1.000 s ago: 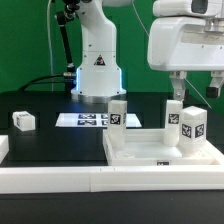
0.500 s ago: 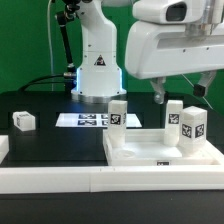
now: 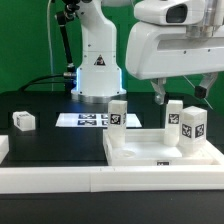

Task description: Assemble square table

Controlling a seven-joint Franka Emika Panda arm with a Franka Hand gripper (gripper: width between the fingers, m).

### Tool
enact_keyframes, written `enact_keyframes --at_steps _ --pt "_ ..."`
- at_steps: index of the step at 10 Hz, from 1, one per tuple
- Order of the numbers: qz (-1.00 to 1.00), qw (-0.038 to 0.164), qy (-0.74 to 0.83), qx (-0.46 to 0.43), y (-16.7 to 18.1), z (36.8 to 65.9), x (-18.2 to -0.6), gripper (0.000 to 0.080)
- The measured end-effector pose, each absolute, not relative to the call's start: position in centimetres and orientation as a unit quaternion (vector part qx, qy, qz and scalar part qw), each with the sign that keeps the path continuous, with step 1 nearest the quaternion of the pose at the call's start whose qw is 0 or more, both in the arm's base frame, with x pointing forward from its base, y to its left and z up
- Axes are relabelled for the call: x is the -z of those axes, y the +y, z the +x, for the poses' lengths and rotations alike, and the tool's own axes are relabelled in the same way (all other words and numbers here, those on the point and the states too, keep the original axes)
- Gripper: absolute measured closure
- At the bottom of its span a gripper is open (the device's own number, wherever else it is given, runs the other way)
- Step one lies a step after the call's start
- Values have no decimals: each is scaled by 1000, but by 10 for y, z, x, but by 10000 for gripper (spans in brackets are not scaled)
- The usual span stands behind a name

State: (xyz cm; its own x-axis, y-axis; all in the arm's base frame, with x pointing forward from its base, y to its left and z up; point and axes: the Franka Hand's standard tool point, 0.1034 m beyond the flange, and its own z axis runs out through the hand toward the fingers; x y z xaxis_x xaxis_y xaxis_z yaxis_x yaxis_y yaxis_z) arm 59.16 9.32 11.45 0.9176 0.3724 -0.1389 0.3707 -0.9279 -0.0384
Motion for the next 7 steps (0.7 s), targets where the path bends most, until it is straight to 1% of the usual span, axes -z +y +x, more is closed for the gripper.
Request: enact_keyframes --at_steps 1,3,4,6,7 --pt "-980 12 -179 -88 87 590 -111 150" --pt "-983 11 -161 -89 94 592 -105 150" --pt "-984 10 -163 -70 97 598 -107 150" --pt "-985 10 -162 -62 96 600 -107 150" --pt "-987 3 -161 -6 93 612 -108 150"
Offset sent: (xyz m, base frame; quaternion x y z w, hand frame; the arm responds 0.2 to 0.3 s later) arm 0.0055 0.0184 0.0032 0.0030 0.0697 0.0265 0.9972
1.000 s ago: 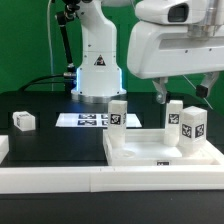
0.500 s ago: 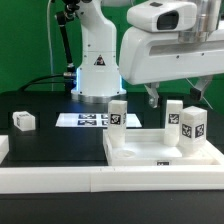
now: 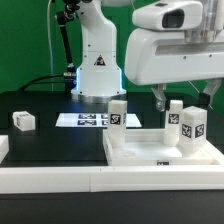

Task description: Assemble square table

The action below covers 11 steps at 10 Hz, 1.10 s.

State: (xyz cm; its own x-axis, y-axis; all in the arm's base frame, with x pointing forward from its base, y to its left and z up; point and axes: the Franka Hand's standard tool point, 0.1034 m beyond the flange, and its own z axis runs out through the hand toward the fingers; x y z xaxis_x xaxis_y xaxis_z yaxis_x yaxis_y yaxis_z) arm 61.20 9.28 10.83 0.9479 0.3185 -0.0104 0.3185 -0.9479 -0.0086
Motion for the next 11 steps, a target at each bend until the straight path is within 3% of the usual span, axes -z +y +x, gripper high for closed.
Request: enact_keyframes --at_steps 2,11 --pt "-986 -6 -158 54 86 610 -105 150" --pt "-988 4 -147 48 117 609 -102 150"
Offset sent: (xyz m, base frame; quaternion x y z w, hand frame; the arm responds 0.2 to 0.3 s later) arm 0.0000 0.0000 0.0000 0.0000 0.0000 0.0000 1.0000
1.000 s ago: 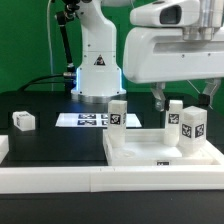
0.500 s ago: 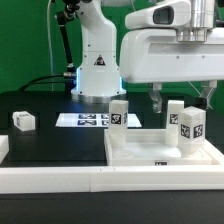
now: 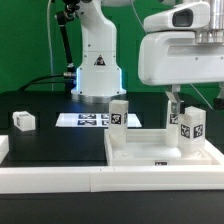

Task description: Assemble square table

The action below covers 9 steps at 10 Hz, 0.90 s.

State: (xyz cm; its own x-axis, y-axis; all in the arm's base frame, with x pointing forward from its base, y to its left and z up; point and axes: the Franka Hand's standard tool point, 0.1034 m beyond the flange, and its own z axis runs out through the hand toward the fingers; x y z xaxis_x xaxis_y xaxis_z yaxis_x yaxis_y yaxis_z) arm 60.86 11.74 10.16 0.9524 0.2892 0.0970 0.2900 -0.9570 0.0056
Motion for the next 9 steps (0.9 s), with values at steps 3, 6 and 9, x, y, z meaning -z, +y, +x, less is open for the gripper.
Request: enact_keyframes --at_steps 3,6,9 --pt "-988 4 -146 49 117 608 -100 150" --pt "-988 3 -146 47 114 608 -93 150" --pt "-989 2 -143 45 111 607 -92 172"
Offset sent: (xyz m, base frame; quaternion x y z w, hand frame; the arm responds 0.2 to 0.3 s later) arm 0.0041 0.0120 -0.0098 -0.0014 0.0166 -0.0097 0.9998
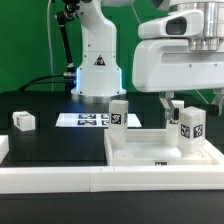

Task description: Assemble square table

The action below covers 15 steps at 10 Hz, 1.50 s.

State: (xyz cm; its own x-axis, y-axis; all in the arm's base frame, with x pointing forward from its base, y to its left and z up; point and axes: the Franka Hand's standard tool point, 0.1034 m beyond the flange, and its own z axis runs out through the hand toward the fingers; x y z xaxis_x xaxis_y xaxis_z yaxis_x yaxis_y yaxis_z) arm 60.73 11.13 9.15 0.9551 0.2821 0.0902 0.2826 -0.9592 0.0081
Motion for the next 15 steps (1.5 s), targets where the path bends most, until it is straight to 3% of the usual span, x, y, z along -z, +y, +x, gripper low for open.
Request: enact_keyframes --at_steps 1,2,3,4,8,15 --pt "-989 2 -143 45 111 607 -92 172" --pt "-989 2 -142 45 111 607 -91 370" --pt "-989 2 -142 45 111 607 -92 370" --pt "-989 2 -143 46 110 608 -92 511" --pt "-993 4 -112 47 108 608 -92 510" --pt "-979 31 179 89 110 609 -90 509"
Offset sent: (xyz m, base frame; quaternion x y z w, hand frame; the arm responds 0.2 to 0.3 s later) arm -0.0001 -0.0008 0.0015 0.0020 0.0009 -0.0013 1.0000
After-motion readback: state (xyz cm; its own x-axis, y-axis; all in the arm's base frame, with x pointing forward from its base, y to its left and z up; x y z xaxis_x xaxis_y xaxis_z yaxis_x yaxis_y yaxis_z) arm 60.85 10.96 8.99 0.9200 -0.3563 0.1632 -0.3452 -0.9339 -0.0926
